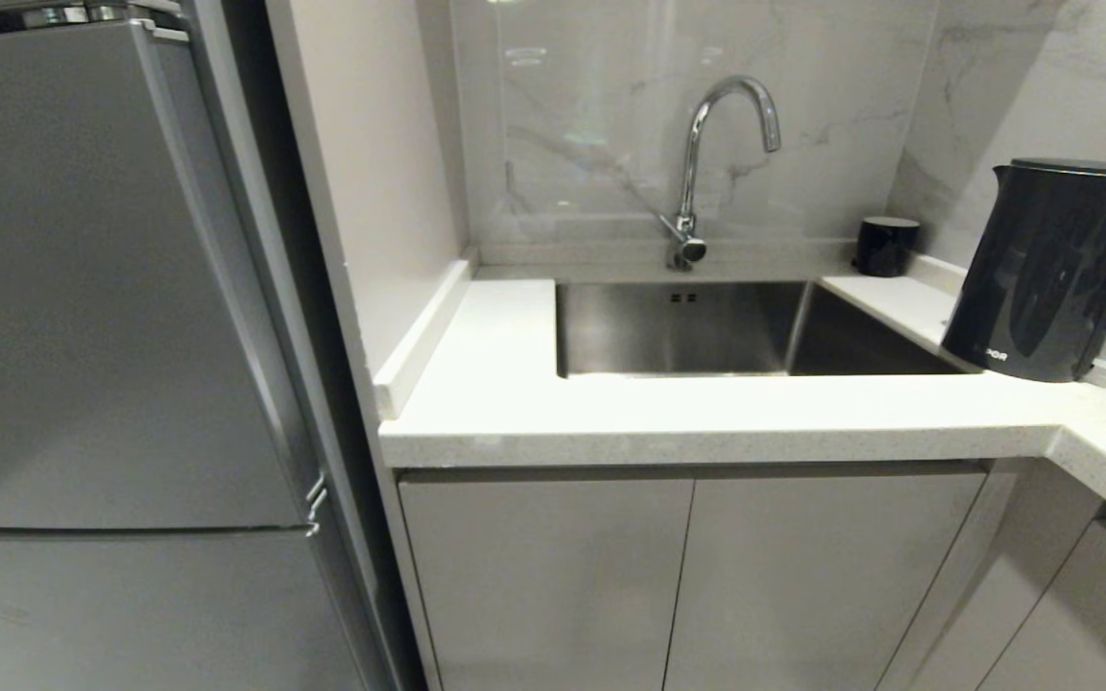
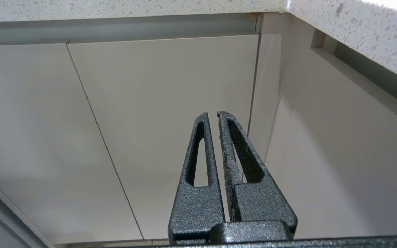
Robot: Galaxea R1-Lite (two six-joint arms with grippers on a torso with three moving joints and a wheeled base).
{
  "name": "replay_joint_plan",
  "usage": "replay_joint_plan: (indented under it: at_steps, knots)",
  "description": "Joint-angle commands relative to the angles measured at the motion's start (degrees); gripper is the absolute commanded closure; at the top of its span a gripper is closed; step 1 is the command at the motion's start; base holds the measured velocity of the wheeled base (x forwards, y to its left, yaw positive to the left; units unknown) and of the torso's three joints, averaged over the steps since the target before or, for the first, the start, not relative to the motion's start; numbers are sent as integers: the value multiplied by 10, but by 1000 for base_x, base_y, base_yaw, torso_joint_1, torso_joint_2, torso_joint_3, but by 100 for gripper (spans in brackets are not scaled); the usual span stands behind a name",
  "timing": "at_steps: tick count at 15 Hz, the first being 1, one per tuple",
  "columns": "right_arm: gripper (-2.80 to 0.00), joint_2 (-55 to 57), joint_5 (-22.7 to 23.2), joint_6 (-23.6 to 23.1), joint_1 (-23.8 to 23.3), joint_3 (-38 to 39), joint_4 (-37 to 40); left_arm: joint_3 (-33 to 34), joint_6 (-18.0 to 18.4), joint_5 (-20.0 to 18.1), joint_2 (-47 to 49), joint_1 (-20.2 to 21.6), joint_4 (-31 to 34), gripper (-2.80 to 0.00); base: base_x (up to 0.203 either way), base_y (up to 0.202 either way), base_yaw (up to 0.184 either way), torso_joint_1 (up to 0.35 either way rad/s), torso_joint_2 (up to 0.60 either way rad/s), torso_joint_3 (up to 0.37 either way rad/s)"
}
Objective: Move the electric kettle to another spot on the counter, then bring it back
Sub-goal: Grab the kettle
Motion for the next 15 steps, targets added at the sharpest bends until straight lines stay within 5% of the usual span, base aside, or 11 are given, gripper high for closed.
replay_joint_plan:
  at_steps: [1,15]
  knots:
    - [0,0,0,0,0,0,0,0,-1,0,1,-1,-1,0,0,0,0,0,0,0]
    - [0,0,0,0,0,0,0,0,0,0,1,0,1,0,0,0,0,0,0,0]
